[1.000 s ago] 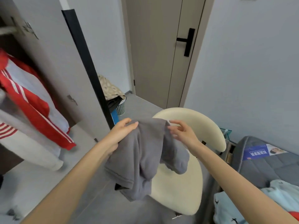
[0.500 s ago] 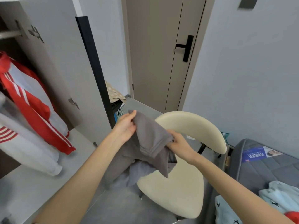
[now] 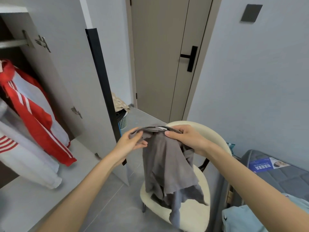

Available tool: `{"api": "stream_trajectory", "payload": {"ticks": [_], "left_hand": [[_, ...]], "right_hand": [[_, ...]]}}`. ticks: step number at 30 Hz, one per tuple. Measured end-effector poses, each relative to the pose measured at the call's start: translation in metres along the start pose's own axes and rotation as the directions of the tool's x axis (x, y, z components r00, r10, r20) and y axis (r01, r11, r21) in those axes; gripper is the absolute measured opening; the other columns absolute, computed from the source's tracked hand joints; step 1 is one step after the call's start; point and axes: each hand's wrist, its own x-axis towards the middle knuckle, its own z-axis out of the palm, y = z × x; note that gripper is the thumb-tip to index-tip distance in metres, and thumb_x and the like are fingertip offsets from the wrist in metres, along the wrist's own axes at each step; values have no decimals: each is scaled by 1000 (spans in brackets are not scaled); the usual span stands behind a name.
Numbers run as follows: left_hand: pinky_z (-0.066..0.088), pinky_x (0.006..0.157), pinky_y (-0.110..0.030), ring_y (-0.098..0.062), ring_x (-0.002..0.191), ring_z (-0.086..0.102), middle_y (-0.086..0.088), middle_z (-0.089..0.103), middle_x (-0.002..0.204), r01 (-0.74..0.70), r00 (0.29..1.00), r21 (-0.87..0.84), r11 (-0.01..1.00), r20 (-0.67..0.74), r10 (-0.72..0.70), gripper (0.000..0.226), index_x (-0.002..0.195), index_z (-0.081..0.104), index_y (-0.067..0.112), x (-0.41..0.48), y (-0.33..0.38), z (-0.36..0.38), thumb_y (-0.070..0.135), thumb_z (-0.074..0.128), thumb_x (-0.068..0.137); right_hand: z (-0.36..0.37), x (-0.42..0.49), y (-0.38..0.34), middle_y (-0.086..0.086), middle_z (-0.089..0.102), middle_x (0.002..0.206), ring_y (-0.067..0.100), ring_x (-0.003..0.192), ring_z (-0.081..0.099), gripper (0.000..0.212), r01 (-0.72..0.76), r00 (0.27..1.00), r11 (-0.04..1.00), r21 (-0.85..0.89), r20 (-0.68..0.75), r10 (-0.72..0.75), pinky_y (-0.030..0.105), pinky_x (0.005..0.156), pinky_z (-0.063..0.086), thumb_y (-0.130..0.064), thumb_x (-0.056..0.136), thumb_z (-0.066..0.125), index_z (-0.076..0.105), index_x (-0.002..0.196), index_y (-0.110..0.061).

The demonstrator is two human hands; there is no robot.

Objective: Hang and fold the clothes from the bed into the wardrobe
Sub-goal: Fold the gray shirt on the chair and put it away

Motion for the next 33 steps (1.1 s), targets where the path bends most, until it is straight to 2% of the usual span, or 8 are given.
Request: {"api": "stream_trajectory", "payload": {"ticks": [4, 7, 12, 16, 21, 25, 30, 33], "left_hand": [[57, 69, -33, -11, 46, 48, -2, 50, 56, 119, 991, -86, 989, -54, -124, 9, 94, 56, 7, 9, 13, -7, 12, 50, 98], [50, 70, -29, -12, 52, 43, -2, 43, 59, 147, 986, 19, 989, -84, -145, 12, 86, 55, 12, 12, 16, -1, 16, 51, 97], [49, 74, -33, -14, 69, 47, -2, 40, 70, 144, 982, -110, 983, -110, -156, 13, 82, 51, 17, 15, 20, 8, 19, 51, 94], [49, 63, -28, -13, 73, 54, -2, 53, 80, 155, 964, -108, 982, -200, -174, 15, 80, 55, 19, 18, 18, -3, 24, 54, 94], [44, 91, -38, -28, 100, 56, -12, 59, 90, -26, 944, 571, 821, -257, 209, 22, 90, 68, 10, 28, 1, -35, 22, 50, 98], [42, 94, -33, -27, 113, 57, -5, 64, 109, -39, 938, 441, 897, -294, 185, 24, 114, 65, 9, 25, -10, -41, 15, 48, 99], [39, 81, -29, -17, 99, 56, 0, 63, 108, -197, 846, 608, 769, -292, 447, 24, 114, 60, 14, 11, -19, -31, 15, 40, 101], [41, 81, -28, -15, 97, 55, -3, 62, 112, -310, 713, 713, 629, -263, 650, 24, 115, 59, 12, 3, -8, -16, 14, 39, 102]], "right_hand": [[-18, -12, 2, 2, 72, 86, 10, 75, 64, 25, -108, 989, 989, -102, 93, 118, 20, 69, 51, -32, 88, 68, 74, 94, -9], [-27, -22, -1, -3, 74, 90, 10, 79, 69, 32, -132, 964, 911, -392, 162, 209, 20, 73, 56, -35, 75, 82, 71, 98, -16], [-32, -24, 15, 5, 68, 86, 22, 78, 58, 27, -165, 986, 485, -859, -127, 110, 31, 67, 46, -24, 73, 76, 69, 95, -9], [-49, -27, 22, 6, 54, 68, 25, 69, 48, 25, -295, 943, 606, -739, -326, 62, 32, 55, 30, -18, 90, 59, 50, 69, -7], [-53, -31, 27, 15, 56, 75, 20, 74, 53, 53, -182, 956, 927, -328, -278, 89, 31, 66, 38, -50, 90, 58, 60, 90, 3], [-63, -35, 20, -7, 62, 88, 16, 84, 59, 54, -77, 996, 802, -592, -79, 36, 33, 76, 47, -70, 60, 74, 58, 85, -25], [-69, -37, 33, 2, 57, 82, 24, 80, 53, 11, -19, 981, 713, -700, -149, -121, 33, 68, 38, -15, 86, 64, 55, 85, -8], [-69, -50, 32, -6, 45, 74, 8, 69, 45, 30, 47, 914, 729, -682, -265, -306, 28, 65, 30, -11, 94, 56, 44, 70, -25]]}}
